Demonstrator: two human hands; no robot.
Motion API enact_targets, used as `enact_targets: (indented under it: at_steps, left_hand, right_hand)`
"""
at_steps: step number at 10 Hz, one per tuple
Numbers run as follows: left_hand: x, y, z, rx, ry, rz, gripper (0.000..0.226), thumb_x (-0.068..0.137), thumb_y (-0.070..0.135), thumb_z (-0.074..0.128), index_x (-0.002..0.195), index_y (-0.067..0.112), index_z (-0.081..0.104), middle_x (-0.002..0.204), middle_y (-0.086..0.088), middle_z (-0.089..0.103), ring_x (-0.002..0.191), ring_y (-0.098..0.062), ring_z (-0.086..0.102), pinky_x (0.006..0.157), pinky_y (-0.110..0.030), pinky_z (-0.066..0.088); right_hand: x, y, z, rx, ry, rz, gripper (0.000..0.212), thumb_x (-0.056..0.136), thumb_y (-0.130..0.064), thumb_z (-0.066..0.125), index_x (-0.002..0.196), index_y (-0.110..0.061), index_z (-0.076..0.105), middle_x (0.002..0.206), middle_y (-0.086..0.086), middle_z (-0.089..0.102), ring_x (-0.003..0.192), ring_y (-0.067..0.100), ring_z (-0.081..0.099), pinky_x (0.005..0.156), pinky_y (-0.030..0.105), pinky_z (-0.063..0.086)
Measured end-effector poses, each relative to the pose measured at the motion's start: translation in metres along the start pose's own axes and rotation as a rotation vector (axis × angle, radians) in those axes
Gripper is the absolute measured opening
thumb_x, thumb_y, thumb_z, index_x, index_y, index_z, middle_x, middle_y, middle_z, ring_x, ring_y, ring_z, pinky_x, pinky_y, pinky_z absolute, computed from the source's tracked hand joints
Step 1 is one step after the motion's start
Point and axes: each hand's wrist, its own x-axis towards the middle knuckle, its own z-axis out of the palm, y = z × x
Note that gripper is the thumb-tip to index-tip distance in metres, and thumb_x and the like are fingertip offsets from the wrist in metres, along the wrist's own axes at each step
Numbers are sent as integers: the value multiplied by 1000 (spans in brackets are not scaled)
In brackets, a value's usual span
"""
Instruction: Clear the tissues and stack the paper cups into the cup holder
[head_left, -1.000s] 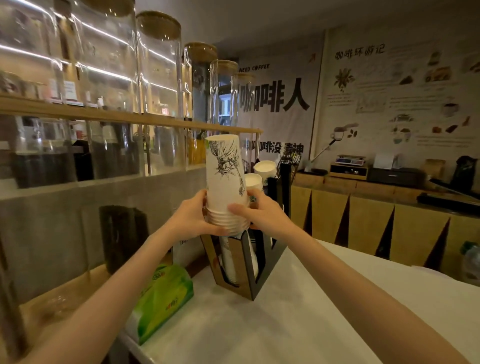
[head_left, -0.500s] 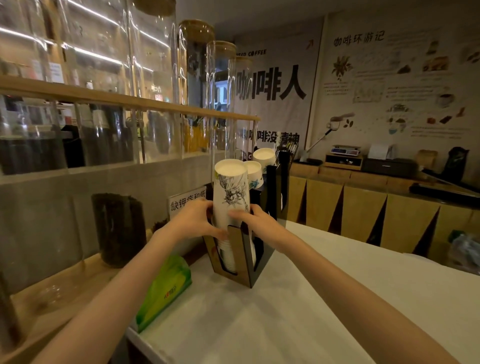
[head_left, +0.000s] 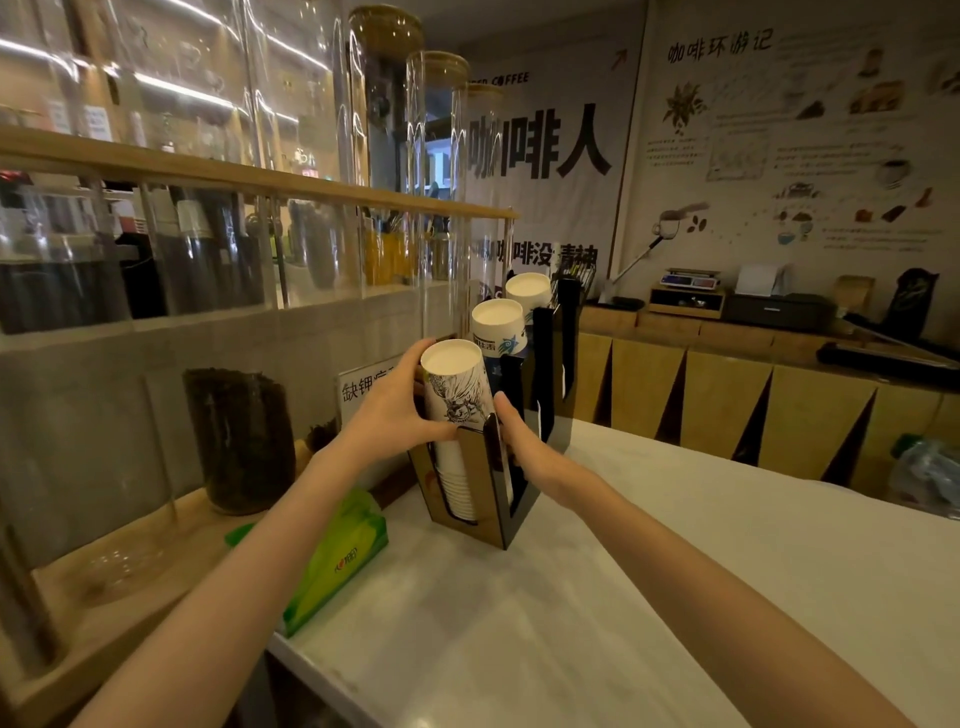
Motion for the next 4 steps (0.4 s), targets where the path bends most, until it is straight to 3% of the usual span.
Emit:
enact_targets:
  at_steps: [1,2,3,4]
  left_hand:
    - [0,5,0,39,82,37,97,60,26,83,138,19,26,140,-6,43,121,-17,43,100,-34,39]
    - [3,13,-7,81,95,30,93,60,34,82,137,20,32,137,-7,44,125,-22,42,103,-37,36]
    - [6,26,-11,100,96,77,78,65,35,78,131,19,41,132,-6,47,121,-22,45,98,-32,35]
    - [8,45,-9,157,109,109,60,75,35,70,128,20,46,133,-6,47,124,-23,42,101,-36,35]
  right_hand:
    - [2,3,-1,-31,15,52,65,89,-60,4,147,-31,4,159,3,10,146,26,8,117,46,5]
    - [-4,2,-7,-44,9,97,68,90,-60,6,148,-24,9,158,5,15,145,27,12,117,44,9]
    - [-11,-3,-22,-7,69,106,67,92,-58,21,145,-18,23,153,10,30,138,30,32,113,43,25]
    - [-29,-13,-43,-59,274,-90,40,93,-39,42,123,-14,54,124,9,60,114,25,58,100,40,46]
